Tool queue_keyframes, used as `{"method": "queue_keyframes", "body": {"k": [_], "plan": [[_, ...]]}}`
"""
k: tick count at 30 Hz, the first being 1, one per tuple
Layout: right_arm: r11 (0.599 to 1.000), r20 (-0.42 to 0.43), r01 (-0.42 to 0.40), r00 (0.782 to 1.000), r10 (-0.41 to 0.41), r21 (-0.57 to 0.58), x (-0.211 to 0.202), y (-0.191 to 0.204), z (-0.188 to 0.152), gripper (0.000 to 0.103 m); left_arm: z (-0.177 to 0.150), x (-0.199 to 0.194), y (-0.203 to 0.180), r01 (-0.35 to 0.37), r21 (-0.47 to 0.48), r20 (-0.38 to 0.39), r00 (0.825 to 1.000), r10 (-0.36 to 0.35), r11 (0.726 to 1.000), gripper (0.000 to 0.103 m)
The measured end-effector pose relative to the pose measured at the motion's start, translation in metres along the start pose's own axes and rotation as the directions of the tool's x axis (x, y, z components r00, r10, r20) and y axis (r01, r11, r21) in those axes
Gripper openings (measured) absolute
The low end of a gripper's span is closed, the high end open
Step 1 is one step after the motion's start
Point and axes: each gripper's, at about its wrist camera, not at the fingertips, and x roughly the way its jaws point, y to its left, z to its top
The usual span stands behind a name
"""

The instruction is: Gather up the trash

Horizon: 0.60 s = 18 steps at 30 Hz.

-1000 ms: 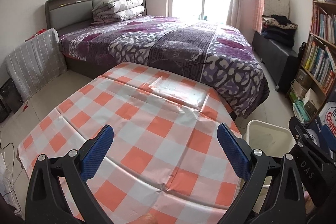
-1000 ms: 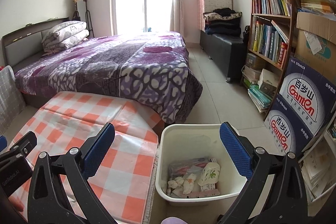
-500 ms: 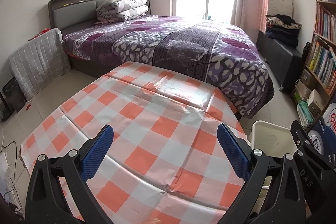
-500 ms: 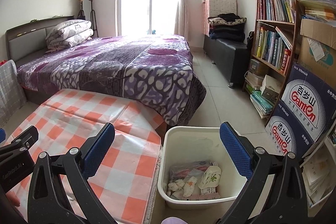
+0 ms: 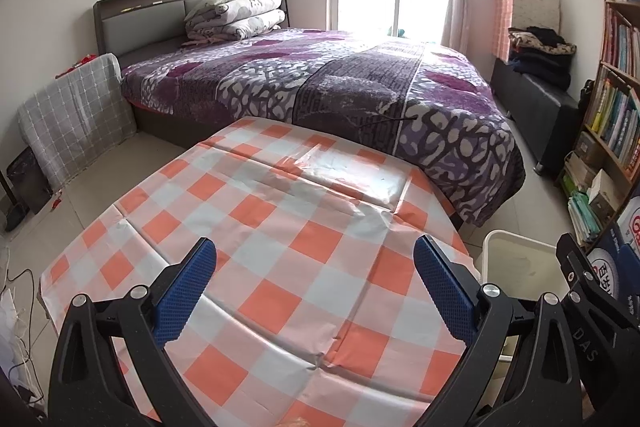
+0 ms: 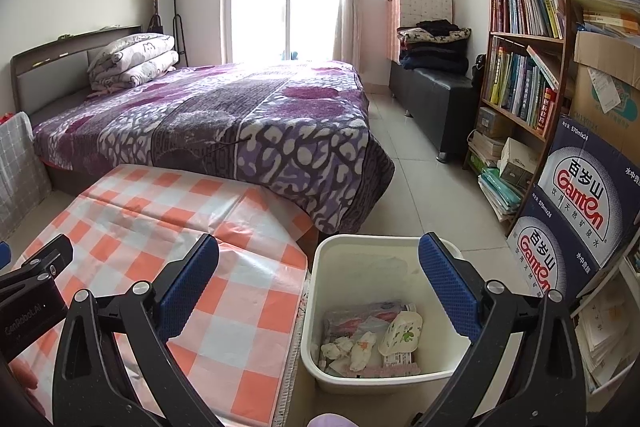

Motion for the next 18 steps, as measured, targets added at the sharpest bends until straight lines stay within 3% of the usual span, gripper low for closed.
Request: {"method": "queue_keyframes", "body": {"k": [18], "plan": [[1.000,-0.022,-0.003,1.000,0.003,0.004,0.0043,-0.0018,-0.0019,0.096,-0.0011,0.0013,0.0025,0.000,0.005,0.005,1.000,0.000,1.000,0.096]]}}
